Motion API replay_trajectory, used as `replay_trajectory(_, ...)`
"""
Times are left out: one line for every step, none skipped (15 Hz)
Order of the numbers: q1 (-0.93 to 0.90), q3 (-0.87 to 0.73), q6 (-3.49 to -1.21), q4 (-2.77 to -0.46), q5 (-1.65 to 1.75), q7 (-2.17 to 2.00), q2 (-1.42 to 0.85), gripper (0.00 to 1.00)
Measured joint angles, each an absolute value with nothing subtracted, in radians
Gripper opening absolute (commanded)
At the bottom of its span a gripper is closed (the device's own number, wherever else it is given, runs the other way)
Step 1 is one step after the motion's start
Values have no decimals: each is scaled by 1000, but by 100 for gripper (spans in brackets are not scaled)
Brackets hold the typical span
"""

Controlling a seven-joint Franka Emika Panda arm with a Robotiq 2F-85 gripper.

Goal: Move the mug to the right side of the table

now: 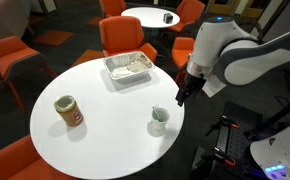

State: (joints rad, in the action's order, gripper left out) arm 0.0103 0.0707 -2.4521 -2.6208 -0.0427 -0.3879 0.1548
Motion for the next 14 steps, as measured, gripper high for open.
replay_trajectory(10,70,-2506,-2623,-44,-386,109,100)
replay_trajectory(10,69,-2552,-2622,-45,-385,63,100)
replay_trajectory(8,68,-2592,-2615,-50,-377,15,100)
replay_trajectory(7,68,-2625,-2604,-57,-362,-34,100)
replay_trajectory(4,67,-2647,-2585,-62,-343,-84,100)
replay_trajectory(3,67,-2666,-2560,-75,-315,-135,100)
replay_trajectory(3,67,-2681,-2532,-95,-280,-182,100)
replay_trajectory(3,67,-2694,-2500,-109,-253,-228,100)
replay_trajectory(4,66,-2705,-2469,-117,-234,-268,100)
replay_trajectory(4,66,-2709,-2437,-121,-217,-301,100)
replay_trajectory(4,65,-2709,-2409,-122,-207,-330,100)
replay_trajectory(4,63,-2709,-2383,-122,-197,-354,81)
replay_trajectory(3,61,-2708,-2361,-119,-190,-378,74)
replay_trajectory(3,60,-2706,-2344,-118,-177,-397,68)
